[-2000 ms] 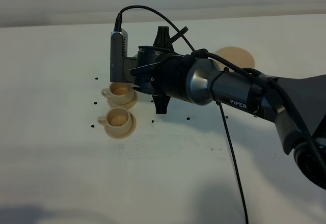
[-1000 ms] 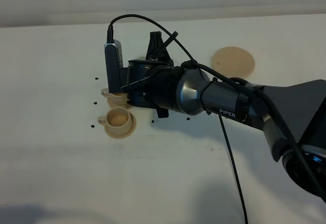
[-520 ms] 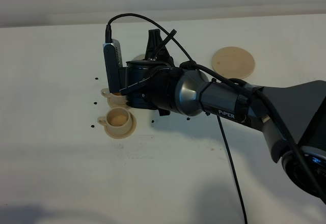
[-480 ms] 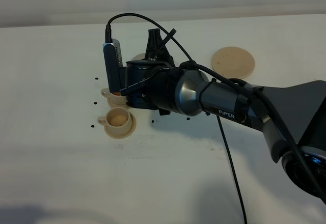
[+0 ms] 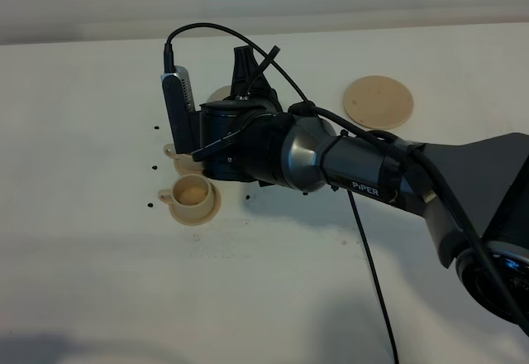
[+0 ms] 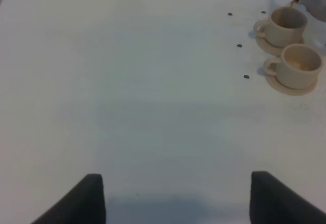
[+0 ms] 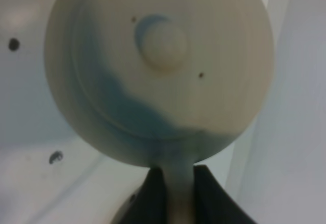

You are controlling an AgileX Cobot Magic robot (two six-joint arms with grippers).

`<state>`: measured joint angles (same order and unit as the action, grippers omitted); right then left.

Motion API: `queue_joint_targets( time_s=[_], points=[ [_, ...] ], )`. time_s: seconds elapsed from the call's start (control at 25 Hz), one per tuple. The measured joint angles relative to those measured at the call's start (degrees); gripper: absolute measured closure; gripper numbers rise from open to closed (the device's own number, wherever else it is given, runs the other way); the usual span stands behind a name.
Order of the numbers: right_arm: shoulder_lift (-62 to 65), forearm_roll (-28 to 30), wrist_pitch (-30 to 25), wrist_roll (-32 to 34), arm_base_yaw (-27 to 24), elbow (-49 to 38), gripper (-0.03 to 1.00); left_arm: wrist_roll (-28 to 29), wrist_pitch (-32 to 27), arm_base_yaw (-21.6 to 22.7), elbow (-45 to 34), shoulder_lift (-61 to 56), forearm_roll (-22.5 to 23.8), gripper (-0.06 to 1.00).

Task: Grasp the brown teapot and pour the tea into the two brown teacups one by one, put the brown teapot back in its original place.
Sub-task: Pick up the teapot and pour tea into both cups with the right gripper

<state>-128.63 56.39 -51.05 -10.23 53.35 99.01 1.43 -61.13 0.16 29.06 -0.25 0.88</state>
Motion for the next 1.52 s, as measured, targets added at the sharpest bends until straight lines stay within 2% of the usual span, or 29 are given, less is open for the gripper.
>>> queue_joint_targets(
  time_s=[0.8,1.52],
  points=[
    [0.0,0.7,-0.5,-7.8,0.0,0.0,0.88,0.0,0.0,0.0,0.0,0.0,0.0,0.37],
    [0.0,1.2,1.2,-8.2,0.0,0.0,0.88,0.0,0.0,0.0,0.0,0.0,0.0,0.37]
  ],
)
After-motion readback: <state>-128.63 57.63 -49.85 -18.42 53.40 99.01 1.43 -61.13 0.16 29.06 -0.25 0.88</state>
